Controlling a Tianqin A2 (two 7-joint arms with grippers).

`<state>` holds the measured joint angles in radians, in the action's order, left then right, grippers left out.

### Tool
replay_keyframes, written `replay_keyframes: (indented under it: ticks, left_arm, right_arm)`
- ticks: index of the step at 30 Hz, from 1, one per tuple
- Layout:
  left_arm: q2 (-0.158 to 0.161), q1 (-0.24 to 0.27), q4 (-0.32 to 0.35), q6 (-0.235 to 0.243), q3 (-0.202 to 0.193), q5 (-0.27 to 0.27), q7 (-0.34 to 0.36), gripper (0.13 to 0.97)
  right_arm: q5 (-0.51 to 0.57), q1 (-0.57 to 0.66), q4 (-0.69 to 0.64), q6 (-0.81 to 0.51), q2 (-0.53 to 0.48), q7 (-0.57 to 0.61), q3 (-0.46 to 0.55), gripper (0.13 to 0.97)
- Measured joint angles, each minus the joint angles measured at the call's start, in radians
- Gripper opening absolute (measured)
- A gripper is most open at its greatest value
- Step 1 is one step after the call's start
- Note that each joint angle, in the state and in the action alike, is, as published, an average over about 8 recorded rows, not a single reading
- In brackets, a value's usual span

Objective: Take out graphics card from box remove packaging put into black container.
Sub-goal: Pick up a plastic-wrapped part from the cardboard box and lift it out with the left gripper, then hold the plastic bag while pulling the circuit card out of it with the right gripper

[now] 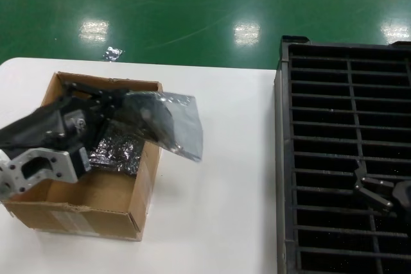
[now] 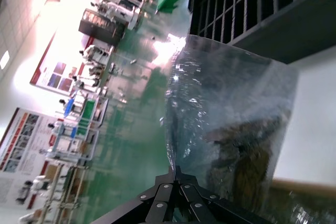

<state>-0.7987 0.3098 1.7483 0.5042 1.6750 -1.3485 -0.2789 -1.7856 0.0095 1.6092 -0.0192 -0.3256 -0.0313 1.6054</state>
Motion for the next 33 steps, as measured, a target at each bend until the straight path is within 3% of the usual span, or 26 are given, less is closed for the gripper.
replay_keyframes:
  ticks: [6,12,20,33]
  left_arm:
    - [0.021,0.020,-0.025,0.000,0.041,-0.068,-0.059,0.139]
    - [0.033,0.034,-0.024,0.002,0.067,-0.104,-0.086,0.139]
    - [0.043,0.043,-0.024,0.003,0.089,-0.125,-0.091,0.139]
    - [0.045,0.043,-0.025,0.003,0.091,-0.127,-0.089,0.139]
  right_arm:
    - [0.000,0.000,0.000,0.000,0.000,0.000,0.000,0.966]
    - [0.000,0.000,0.000,0.000,0.000,0.000,0.000,0.966]
    - [0.000,0.000,0.000,0.000,0.000,0.000,0.000,0.966]
    - [0.008,0.010,0.022,-0.041,0.055,0.040,0.002,0.966]
